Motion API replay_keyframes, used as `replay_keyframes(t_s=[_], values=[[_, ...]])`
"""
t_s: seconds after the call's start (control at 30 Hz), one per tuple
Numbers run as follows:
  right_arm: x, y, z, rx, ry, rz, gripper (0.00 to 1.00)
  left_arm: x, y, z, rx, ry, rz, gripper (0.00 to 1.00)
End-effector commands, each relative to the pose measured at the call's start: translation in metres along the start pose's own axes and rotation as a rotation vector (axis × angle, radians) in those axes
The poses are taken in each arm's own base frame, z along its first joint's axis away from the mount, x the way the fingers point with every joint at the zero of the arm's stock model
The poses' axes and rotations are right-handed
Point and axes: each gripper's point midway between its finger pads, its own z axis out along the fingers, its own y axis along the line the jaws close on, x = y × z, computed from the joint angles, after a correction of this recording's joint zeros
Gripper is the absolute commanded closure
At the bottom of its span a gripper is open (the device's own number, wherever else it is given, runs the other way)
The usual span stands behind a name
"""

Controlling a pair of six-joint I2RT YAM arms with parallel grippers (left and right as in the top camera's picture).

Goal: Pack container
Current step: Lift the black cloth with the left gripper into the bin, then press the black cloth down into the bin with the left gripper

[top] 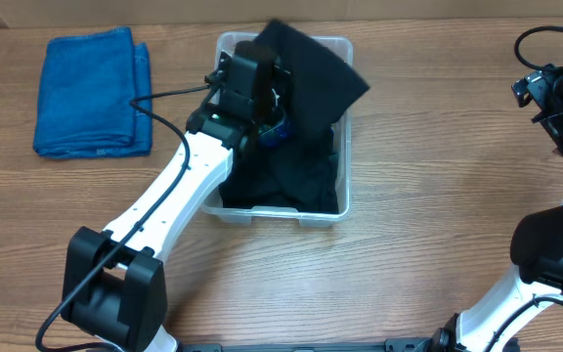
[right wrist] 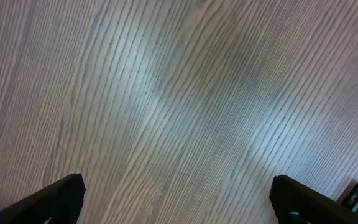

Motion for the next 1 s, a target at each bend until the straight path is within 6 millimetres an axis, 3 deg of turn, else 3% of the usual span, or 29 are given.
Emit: replay_keyframes(t_s=[0.0, 0.27, 0.47, 0.67, 0.7, 0.73, 0.77, 0.8, 0.9, 0.93, 0.97], values=[[0.000, -0.001, -0.010, -0.020, -0.021, 0.006, 0.00, -0.024, -0.021, -0.011, 0.059, -0.139, -0.091, 0.96], [0.000, -0.001, -0.010, -0.020, -0.021, 0.006, 0.00, -0.043, -0.012, -0.009, 0.038, -0.255, -0.112, 0.96], [0.000, -0.001, -0.010, -0.020, -0.021, 0.006, 0.00, -0.032, 0.020, 0.021, -0.031, -0.237, -0.200, 0.96], [0.000, -0.001, -0.010, -0.020, -0.021, 0.005, 0.00, -0.031, 0.036, 0.033, -0.066, -0.245, -0.221, 0.96], [0.000, -0.001, -0.010, -0.020, -0.021, 0.006, 0.00, -0.031, 0.036, 0.033, -0.066, -0.245, -0.221, 0.91], [0.000, -0.001, -0.010, -0.020, -0.021, 0.006, 0.00, -0.031, 0.035, 0.034, -0.062, -0.239, -0.222, 0.69], [0.000, -0.001, -0.010, -0.020, -0.021, 0.006, 0.00, -0.028, 0.033, 0.034, -0.056, -0.224, -0.225, 0.24], [0.000, -0.001, -0.010, -0.020, -0.021, 0.006, 0.00, -0.025, 0.031, 0.035, -0.050, -0.204, -0.226, 0.00], [0.000, -0.001, -0.010, -0.020, -0.021, 0.006, 0.00, -0.017, 0.016, 0.037, -0.002, -0.145, -0.146, 0.00], [0.000, -0.001, -0.010, -0.020, -0.021, 0.006, 0.00, -0.014, 0.006, 0.038, 0.033, -0.125, -0.087, 0.00], [0.000, -0.001, -0.010, -0.020, -0.021, 0.006, 0.00, -0.008, -0.016, 0.037, 0.118, -0.092, 0.040, 0.00]])
